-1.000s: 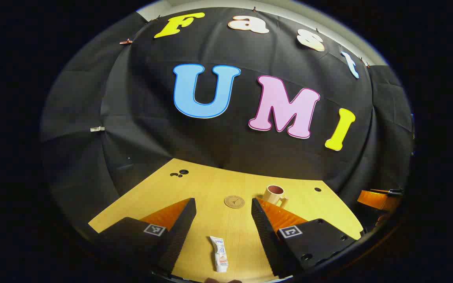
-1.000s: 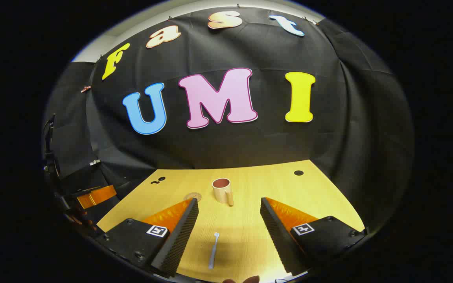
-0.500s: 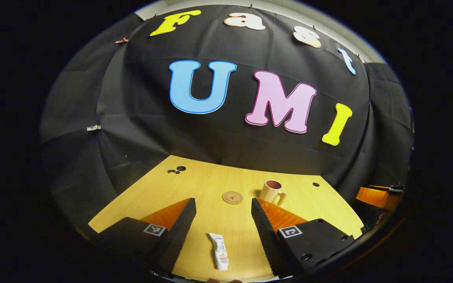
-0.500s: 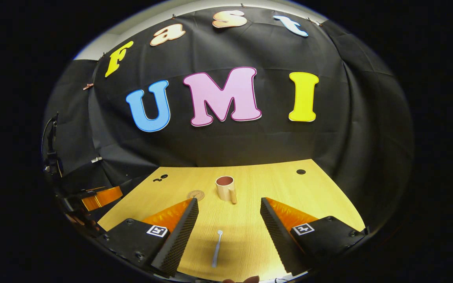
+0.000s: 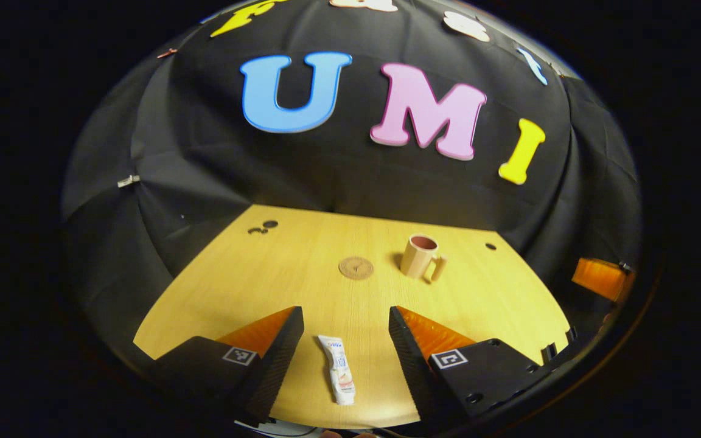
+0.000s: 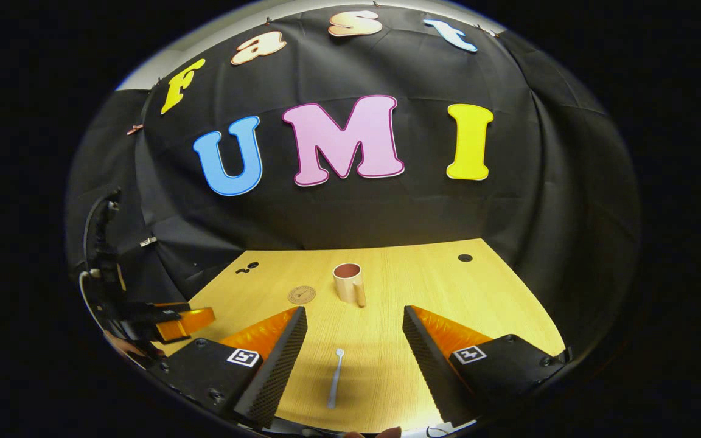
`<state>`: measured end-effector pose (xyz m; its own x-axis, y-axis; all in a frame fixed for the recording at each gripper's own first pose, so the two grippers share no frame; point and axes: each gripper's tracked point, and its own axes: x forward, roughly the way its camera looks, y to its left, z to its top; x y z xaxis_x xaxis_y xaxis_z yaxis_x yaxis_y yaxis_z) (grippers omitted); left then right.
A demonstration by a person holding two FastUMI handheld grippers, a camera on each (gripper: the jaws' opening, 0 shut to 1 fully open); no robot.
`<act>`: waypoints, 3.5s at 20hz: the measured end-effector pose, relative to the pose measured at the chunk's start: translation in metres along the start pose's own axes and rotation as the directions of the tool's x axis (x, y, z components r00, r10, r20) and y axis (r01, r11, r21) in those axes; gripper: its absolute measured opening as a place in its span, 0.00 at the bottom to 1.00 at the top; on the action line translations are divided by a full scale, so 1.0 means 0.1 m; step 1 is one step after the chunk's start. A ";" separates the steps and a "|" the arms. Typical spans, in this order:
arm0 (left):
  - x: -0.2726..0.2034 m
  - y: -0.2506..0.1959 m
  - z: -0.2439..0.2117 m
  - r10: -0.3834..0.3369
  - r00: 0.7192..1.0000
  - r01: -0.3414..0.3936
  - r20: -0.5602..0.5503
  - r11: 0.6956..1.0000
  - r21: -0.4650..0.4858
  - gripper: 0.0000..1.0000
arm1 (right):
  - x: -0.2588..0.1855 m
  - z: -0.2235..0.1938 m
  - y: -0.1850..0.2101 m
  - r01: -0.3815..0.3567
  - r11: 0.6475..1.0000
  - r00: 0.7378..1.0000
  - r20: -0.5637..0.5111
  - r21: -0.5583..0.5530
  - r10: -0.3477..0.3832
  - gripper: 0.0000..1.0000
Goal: Put the toothbrush and toothpaste on the desktop into the cup, then pick up the cup and place it on the coaster on the desktop.
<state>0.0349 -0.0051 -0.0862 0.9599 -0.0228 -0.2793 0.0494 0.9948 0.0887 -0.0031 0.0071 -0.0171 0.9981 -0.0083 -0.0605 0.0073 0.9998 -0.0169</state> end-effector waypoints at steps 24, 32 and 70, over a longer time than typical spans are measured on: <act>1.08 0.25 -1.55 0.108 0.834 -0.084 -0.542 0.994 0.069 0.69 | 0.66 -1.43 0.08 -0.006 1.000 0.864 -0.503 -0.016 -0.003 0.87; 1.08 0.21 -1.54 0.062 0.830 0.003 -0.555 0.993 0.115 0.34 | 0.99 -2.19 0.16 -0.018 0.995 0.745 -0.666 -0.093 -0.049 0.67; 1.54 -1.14 1.49 -0.308 0.865 0.433 0.397 0.858 -0.277 0.23 | 1.74 -0.77 -0.20 -0.202 0.956 0.961 -0.146 0.212 0.235 0.08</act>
<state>0.2177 -0.1366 0.0029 0.9243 -0.3651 0.1111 0.3813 0.8711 -0.3095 0.1656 -0.0154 -0.1043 0.9520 0.2245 -0.2079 -0.1815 0.9613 0.2072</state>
